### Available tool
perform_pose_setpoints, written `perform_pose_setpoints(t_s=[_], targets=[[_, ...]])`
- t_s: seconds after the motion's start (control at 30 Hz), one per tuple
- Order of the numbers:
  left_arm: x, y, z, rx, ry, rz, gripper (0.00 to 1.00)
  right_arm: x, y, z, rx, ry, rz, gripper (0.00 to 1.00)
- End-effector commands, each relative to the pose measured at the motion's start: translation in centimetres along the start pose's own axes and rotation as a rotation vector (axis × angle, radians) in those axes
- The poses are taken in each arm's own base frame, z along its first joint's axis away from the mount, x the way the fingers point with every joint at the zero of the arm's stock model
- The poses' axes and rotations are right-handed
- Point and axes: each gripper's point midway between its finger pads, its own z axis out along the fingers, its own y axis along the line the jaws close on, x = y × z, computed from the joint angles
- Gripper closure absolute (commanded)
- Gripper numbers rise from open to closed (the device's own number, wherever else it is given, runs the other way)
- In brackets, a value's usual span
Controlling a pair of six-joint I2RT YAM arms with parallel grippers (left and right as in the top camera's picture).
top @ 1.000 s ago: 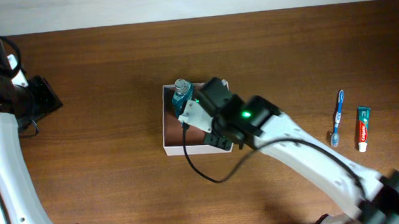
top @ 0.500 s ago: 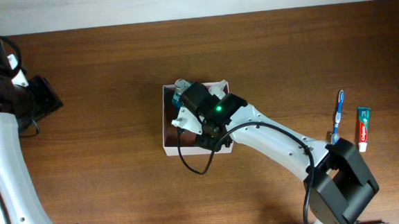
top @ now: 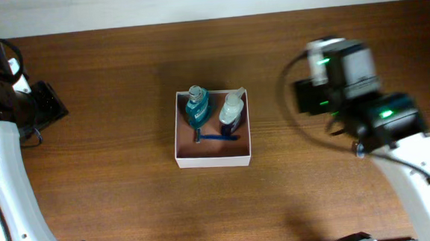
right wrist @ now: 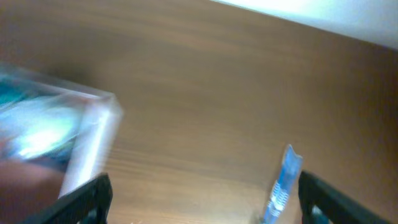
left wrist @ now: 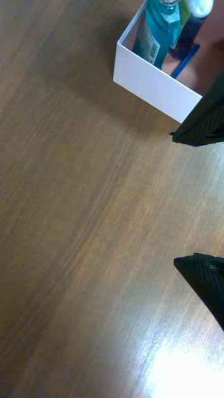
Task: Pack container
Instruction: 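Move the right gripper to the blue toothbrush and grasp it, then carry the toothbrush into the box and lower it beside the razor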
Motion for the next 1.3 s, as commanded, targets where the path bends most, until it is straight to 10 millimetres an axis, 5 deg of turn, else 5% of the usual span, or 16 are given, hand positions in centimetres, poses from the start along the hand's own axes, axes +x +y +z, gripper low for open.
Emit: perform_pose_setpoints(t_s=[0.0,0.1,0.2,0.4,0.57,0.97,1.17,1.27], targets=[[0.1,0.0,0.3,0.004,0.013,0.011,0.43,3.4,-5.6,3.9,0.046,0.166,0.264,0.12],[0.1,0.0,0.4,0.003,0.014,0.011,0.43,6.7,-9.3,7.6,0.051,0.315,0.394,0.13],[0.1,0.0,0.3,0.004,0.013,0.011,0.43,10.1,-10.7,11.7,0.022,0.463,0.482,0.13],[0.1,0.0,0.4,0.003,0.014,0.011,0.43,15.7,-10.7,18.2,-0.014,0.669,0.546,0.13],[0.3,0.0,0.3,0.001,0.024,0.011,0.43,18.6,-10.1,21.4,-0.023,0.754,0.548,0.13],[0.3,0.0,0.3,0.001,0.024,0.011,0.43,20.9,-9.5,23.3,-0.033,0.815,0.543,0.16],[0.4,0.0,0.3,0.001,0.024,0.011,0.43,20.9,-9.4,23.2,-0.033,0.819,0.543,0.60],[0.4,0.0,0.3,0.001,0.024,0.012,0.43,20.9,-9.4,23.2,-0.033,0.819,0.543,0.73]])
